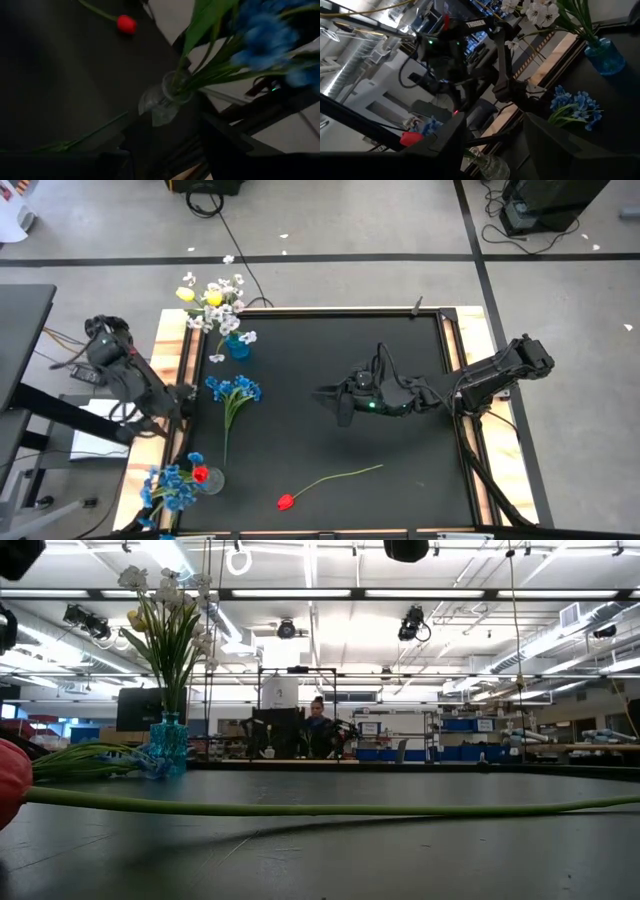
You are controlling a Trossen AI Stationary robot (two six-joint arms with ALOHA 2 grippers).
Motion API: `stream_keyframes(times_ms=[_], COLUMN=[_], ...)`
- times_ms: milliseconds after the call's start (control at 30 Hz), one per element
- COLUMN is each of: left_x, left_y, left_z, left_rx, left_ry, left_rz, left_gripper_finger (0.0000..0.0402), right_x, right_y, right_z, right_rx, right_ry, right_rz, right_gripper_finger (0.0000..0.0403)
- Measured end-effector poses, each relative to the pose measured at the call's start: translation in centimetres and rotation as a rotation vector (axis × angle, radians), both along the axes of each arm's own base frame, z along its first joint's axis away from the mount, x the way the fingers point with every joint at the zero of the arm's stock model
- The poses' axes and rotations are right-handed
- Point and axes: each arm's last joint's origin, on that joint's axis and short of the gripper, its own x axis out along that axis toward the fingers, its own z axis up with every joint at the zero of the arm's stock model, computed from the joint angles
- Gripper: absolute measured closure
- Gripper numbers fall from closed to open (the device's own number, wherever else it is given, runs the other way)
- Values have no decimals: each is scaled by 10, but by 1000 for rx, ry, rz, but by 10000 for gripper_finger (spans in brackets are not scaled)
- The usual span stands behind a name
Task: Sort flowers into vase by color
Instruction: Put the blue flowers into the transparent vase
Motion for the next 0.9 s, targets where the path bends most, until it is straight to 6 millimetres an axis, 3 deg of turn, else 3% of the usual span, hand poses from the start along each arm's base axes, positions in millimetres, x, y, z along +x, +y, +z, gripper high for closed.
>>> stream_keyframes(times_ms=[333,500,900], left_x=[9,12,22], left_y=[-15,-24,-32], left_z=[-57,-87,-91], left_rx=[117,81,-40], left_ry=[143,268,319], left_rz=[-119,-184,31], left_gripper_finger=[239,239,239], right_x=[-2,-2,-2], right_y=[6,6,6], right_z=[0,0,-2], right_rx=[-52,-53,-61], right_ry=[10,11,34], right_rz=[-1,-1,0], right_gripper_finger=[197,197,197])
